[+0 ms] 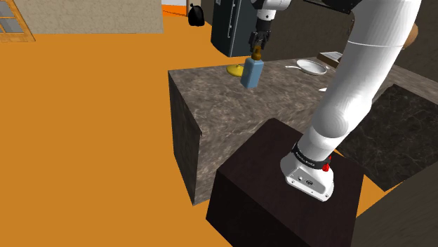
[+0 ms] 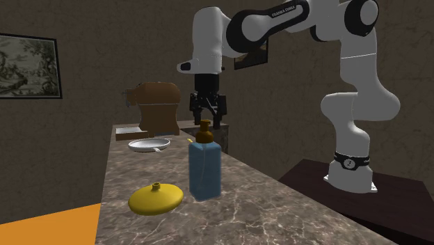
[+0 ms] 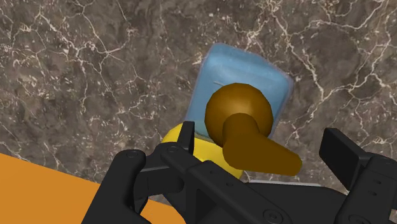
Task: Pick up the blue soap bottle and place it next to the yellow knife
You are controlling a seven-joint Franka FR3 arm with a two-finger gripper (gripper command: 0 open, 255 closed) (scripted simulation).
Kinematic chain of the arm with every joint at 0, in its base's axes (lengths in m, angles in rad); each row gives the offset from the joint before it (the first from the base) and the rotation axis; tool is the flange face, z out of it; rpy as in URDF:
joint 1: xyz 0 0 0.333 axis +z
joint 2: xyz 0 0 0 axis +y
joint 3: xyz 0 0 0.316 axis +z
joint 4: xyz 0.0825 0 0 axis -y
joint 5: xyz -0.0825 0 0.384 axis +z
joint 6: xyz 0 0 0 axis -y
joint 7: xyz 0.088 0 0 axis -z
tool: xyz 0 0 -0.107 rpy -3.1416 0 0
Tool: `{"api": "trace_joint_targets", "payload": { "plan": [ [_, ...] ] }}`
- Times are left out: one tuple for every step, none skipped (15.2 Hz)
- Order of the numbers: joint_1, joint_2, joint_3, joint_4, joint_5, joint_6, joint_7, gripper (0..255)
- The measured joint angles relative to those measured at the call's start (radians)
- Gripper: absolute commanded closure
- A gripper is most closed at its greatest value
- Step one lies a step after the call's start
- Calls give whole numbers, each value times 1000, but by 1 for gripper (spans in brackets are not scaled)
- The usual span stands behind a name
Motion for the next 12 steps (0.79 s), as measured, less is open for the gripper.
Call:
{"api": "trace_joint_targets", "payload": {
  "plan": [
    [0, 0, 0, 0, 0, 0, 0, 0],
    [0, 0, 0, 0, 0, 0, 0, 0],
    [0, 0, 0, 0, 0, 0, 0, 255],
    [0, 0, 0, 0, 0, 0, 0, 255],
    [0, 0, 0, 0, 0, 0, 0, 255],
    [0, 0, 0, 0, 0, 0, 0, 255],
    [0, 0, 0, 0, 0, 0, 0, 255],
    [0, 0, 0, 0, 0, 0, 0, 255],
    [0, 0, 0, 0, 0, 0, 0, 255],
    [0, 0, 0, 0, 0, 0, 0, 255],
    [0, 0, 0, 0, 0, 0, 0, 255],
    [0, 0, 0, 0, 0, 0, 0, 255]
  ]
}}
